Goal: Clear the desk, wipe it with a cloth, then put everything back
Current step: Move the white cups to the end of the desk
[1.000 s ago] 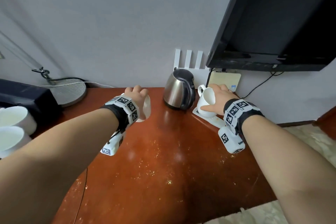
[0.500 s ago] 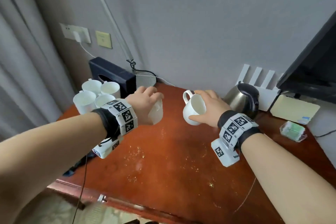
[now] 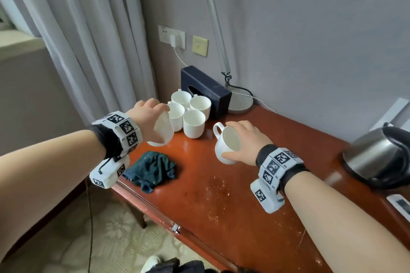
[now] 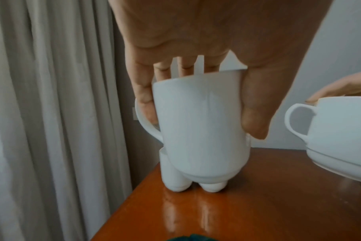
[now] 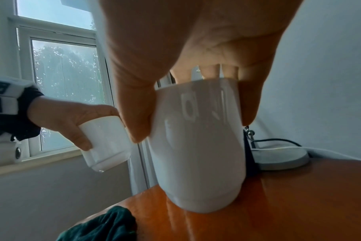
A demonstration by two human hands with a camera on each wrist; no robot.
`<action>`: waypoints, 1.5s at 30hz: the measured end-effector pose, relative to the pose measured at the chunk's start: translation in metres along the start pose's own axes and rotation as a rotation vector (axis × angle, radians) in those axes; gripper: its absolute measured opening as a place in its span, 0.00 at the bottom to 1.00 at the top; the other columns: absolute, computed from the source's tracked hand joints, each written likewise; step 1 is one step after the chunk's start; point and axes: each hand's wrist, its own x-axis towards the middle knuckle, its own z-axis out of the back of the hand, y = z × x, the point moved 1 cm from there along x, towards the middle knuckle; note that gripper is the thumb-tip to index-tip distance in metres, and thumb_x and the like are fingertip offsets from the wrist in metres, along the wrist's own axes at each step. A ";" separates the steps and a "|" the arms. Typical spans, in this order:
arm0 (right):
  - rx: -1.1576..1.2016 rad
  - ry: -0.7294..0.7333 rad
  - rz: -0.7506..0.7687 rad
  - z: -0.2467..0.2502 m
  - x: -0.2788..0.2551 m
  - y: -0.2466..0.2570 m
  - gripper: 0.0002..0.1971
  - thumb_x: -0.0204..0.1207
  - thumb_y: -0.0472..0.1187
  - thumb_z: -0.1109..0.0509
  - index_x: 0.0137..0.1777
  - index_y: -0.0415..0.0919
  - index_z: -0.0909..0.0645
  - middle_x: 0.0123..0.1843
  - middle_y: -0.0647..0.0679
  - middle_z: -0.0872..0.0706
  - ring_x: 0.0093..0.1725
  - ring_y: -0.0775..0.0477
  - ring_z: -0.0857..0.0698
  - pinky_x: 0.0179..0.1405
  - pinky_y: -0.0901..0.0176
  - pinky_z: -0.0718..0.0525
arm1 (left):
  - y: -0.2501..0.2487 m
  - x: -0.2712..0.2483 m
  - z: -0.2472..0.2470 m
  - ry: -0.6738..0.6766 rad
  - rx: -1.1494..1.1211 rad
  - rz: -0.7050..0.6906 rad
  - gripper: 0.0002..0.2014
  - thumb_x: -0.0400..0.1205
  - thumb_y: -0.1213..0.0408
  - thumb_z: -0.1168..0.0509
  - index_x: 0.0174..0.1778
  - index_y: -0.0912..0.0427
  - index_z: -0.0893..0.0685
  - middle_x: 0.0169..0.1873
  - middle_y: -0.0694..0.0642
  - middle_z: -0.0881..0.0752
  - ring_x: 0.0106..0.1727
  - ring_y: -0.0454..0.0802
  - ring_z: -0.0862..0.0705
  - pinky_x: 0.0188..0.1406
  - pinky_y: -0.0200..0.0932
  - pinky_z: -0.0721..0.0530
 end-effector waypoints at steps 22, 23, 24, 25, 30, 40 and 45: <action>0.071 0.108 -0.194 -0.098 0.104 0.107 0.40 0.67 0.55 0.27 0.77 0.55 0.42 0.77 0.50 0.40 0.73 0.42 0.35 0.64 0.48 0.24 | 0.083 0.114 -0.081 0.230 0.076 -0.392 0.40 0.73 0.54 0.30 0.79 0.48 0.43 0.75 0.51 0.41 0.73 0.55 0.38 0.64 0.50 0.20; 0.071 0.107 -0.200 -0.100 0.106 0.109 0.40 0.67 0.55 0.27 0.78 0.55 0.43 0.77 0.50 0.40 0.73 0.42 0.35 0.64 0.49 0.23 | 0.084 0.115 -0.082 0.240 0.073 -0.393 0.40 0.74 0.53 0.30 0.79 0.48 0.44 0.75 0.51 0.41 0.73 0.55 0.39 0.65 0.50 0.21; 0.071 0.106 -0.203 -0.101 0.108 0.110 0.40 0.68 0.55 0.27 0.78 0.55 0.43 0.77 0.50 0.40 0.73 0.42 0.35 0.63 0.49 0.23 | 0.084 0.115 -0.083 0.248 0.069 -0.393 0.40 0.74 0.53 0.30 0.79 0.49 0.44 0.75 0.51 0.41 0.74 0.55 0.39 0.65 0.50 0.21; 0.072 0.105 -0.203 -0.102 0.110 0.112 0.40 0.68 0.55 0.27 0.78 0.55 0.43 0.77 0.50 0.40 0.73 0.41 0.35 0.63 0.49 0.23 | 0.085 0.116 -0.083 0.253 0.064 -0.394 0.40 0.74 0.54 0.30 0.79 0.49 0.44 0.75 0.51 0.41 0.74 0.54 0.39 0.66 0.50 0.21; 0.086 0.102 -0.177 -0.105 0.122 0.121 0.41 0.70 0.55 0.28 0.80 0.56 0.46 0.77 0.50 0.41 0.75 0.42 0.37 0.65 0.50 0.25 | 0.091 0.121 -0.083 0.244 0.040 -0.398 0.40 0.74 0.55 0.30 0.79 0.47 0.44 0.76 0.50 0.41 0.74 0.54 0.40 0.66 0.50 0.22; 0.152 0.049 -0.249 -0.107 0.115 0.124 0.43 0.70 0.53 0.26 0.80 0.56 0.47 0.79 0.50 0.46 0.76 0.43 0.40 0.68 0.51 0.27 | 0.103 0.116 -0.093 0.204 -0.210 -0.362 0.41 0.75 0.55 0.29 0.81 0.46 0.44 0.77 0.51 0.46 0.79 0.54 0.46 0.75 0.51 0.30; 0.216 0.041 -0.311 -0.106 0.109 0.124 0.42 0.71 0.46 0.26 0.81 0.55 0.47 0.80 0.49 0.43 0.75 0.40 0.36 0.69 0.51 0.30 | 0.106 0.112 -0.094 0.219 -0.264 -0.315 0.38 0.78 0.56 0.31 0.82 0.46 0.43 0.80 0.49 0.45 0.82 0.54 0.49 0.80 0.52 0.39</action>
